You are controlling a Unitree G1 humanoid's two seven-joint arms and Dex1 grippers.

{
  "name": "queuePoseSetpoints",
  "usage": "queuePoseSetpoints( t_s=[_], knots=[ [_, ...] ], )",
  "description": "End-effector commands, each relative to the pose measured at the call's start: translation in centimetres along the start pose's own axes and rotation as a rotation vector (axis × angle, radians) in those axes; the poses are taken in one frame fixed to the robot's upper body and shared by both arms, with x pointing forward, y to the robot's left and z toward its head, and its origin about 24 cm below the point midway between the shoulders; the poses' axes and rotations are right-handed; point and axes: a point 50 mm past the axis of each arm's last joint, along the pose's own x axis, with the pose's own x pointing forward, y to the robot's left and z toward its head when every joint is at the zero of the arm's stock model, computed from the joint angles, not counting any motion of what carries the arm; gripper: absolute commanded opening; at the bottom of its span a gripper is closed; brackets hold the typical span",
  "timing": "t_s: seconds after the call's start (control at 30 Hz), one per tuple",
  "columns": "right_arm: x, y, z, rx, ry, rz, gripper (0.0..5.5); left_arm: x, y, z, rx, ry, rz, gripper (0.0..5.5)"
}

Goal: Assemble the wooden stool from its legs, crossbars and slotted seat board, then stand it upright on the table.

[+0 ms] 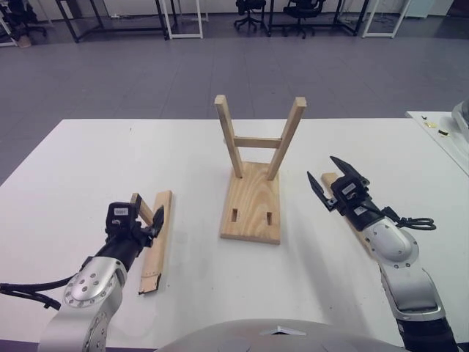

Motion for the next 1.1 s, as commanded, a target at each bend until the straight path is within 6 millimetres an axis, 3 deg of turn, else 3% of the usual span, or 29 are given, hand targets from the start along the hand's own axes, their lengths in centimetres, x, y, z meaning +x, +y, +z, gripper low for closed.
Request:
queuePoseSetpoints(
  t_s=[0.03,0.17,0.23,0.47,0.57,0.63,0.67,0.7,0.77,0.83,0.9,1.0,1.1],
  knots=[
    [-0.1,0.5,0.1,-0.003,0.002,0.002,3.08,-0.8,0.1,-3.3,-0.005,0.227,-0.012,3.99],
    [0.1,0.5,0.1,-0.003,-0.002,0.003,3.08,-0.8,0.5,-5.8,-0.006,0.353,-0.001,3.99],
    [0.3,0.5,0.2,-0.004,-0.007,0.002,3.08,-0.6,0.3,-6.4,-0.013,0.366,-0.019,3.65],
    [0.8,0.6,0.4,-0.009,-0.018,-0.001,3.08,0.4,-0.3,-6.1,0.001,0.314,-0.072,2.59],
    [1.1,0.2,0.1,0.028,0.01,-0.04,3.08,0.9,0.3,-6.0,-0.011,0.27,-0.056,2.08],
    [1.3,-0.1,0.0,0.107,0.019,-0.058,3.08,1.7,0.8,-5.3,-0.018,0.193,-0.048,2.05],
    [1.5,-0.3,0.2,0.166,0.009,-0.067,3.08,2.2,1.1,-4.5,-0.027,0.135,-0.044,2.05],
    [2.1,-0.5,1.0,0.272,-0.028,-0.066,3.08,3.1,1.7,-2.5,-0.017,0.011,-0.044,2.05],
    [4.0,-0.6,4.8,0.552,-0.195,0.014,3.08,4.7,2.5,3.8,0.109,-0.32,-0.098,2.05],
    [6.5,-0.6,9.9,0.784,-0.392,0.16,3.08,5.0,2.1,9.7,0.198,-0.59,-0.157,2.04],
    [8.4,-0.7,13.5,0.924,-0.486,0.273,3.08,4.7,0.8,13.5,0.226,-0.759,-0.224,2.04],
    [10.5,-1.4,16.9,1.119,-0.536,0.362,3.08,4.1,-2.1,17.2,0.267,-0.916,-0.362,2.04],
    [10.9,-2.6,18.7,1.248,-0.577,0.412,3.08,3.7,-4.1,17.8,0.286,-0.948,-0.48,2.04]
  ],
)
